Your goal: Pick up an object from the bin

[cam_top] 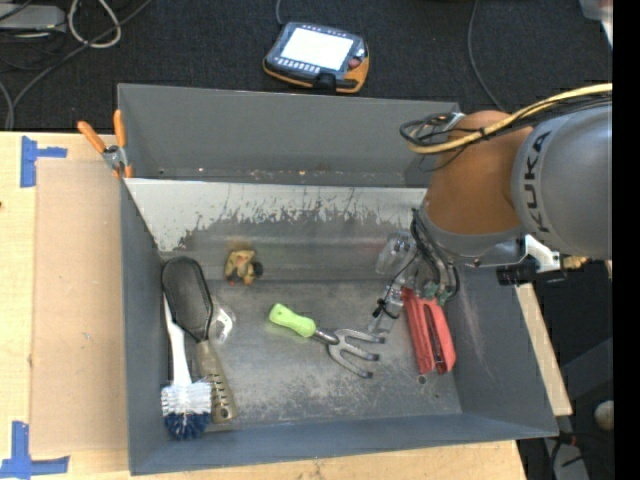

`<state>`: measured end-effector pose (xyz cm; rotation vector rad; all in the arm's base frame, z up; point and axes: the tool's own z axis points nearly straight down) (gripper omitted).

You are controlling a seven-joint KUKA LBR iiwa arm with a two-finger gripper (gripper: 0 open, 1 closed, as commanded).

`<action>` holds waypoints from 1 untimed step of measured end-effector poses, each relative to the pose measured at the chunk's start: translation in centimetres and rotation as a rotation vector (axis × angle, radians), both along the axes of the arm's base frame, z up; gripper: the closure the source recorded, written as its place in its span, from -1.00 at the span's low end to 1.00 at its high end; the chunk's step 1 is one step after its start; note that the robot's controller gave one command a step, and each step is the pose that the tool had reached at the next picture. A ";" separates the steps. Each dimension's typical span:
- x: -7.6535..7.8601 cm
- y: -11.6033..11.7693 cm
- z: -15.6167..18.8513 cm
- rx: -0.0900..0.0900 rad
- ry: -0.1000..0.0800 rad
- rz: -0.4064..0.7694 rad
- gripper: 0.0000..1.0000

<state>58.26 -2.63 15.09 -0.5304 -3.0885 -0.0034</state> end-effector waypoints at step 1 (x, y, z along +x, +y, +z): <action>1.1 4.3 2.2 0.000 -0.008 0.028 -1.00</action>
Offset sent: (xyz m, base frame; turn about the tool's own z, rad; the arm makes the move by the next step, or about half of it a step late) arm 0.0040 -0.0470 -0.0376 0.2137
